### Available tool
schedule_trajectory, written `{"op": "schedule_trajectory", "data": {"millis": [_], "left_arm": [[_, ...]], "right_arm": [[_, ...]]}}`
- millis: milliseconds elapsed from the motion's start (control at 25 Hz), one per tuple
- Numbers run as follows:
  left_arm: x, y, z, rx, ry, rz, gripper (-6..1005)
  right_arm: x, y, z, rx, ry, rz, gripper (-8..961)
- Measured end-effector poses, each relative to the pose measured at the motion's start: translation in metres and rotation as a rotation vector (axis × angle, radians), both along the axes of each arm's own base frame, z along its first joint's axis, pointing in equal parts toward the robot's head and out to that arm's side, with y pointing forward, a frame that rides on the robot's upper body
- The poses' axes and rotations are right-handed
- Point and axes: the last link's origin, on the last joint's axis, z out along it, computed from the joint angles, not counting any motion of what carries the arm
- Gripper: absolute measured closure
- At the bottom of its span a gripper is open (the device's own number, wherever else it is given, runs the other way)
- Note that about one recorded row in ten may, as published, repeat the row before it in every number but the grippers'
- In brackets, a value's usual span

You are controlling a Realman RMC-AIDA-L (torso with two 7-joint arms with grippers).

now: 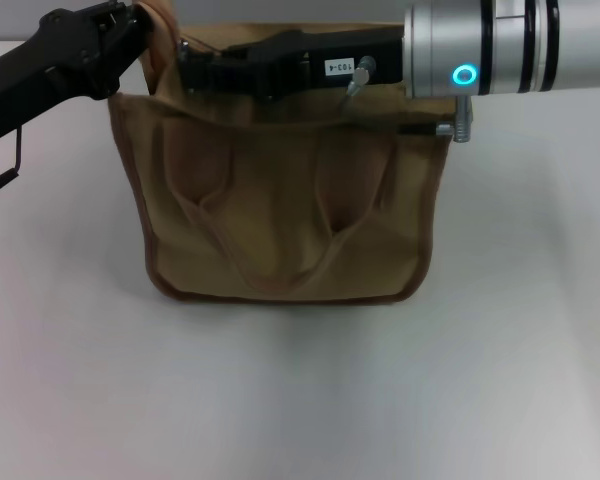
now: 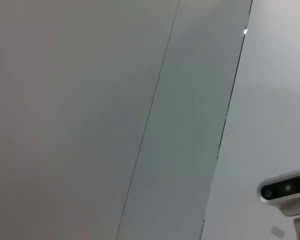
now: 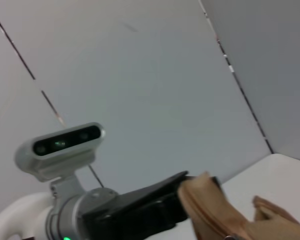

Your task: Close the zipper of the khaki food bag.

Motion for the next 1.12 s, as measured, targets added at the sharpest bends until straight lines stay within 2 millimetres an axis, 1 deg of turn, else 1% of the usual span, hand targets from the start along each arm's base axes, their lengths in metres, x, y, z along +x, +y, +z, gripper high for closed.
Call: {"op": "schedule_trajectory", "data": {"millis": [80,320,760,1120], "left_arm": [[-0.001,0.001,0.000,0.001,0.000,0.008,976],[-0.001,0.001,0.000,-0.001,-0.003,0.014,976],[-0.003,0.001,0.002,0.009,-0.022,0.027,976],[-0.003,0.000,0.002,0.006,-0.027,0.020,976]], "right_arm": [[-0.003,-0.002,-0.001,-0.004,0.002,0.015,764],[-0.005,-0.003,-0.005,0.000,-0.009,0.020,814],[0.007,-0.005,-0.004,0.001,-0.006,-0.014,924],[0.001,-0.003,-0.004,0.009,0.013,-0.009,905]]}}
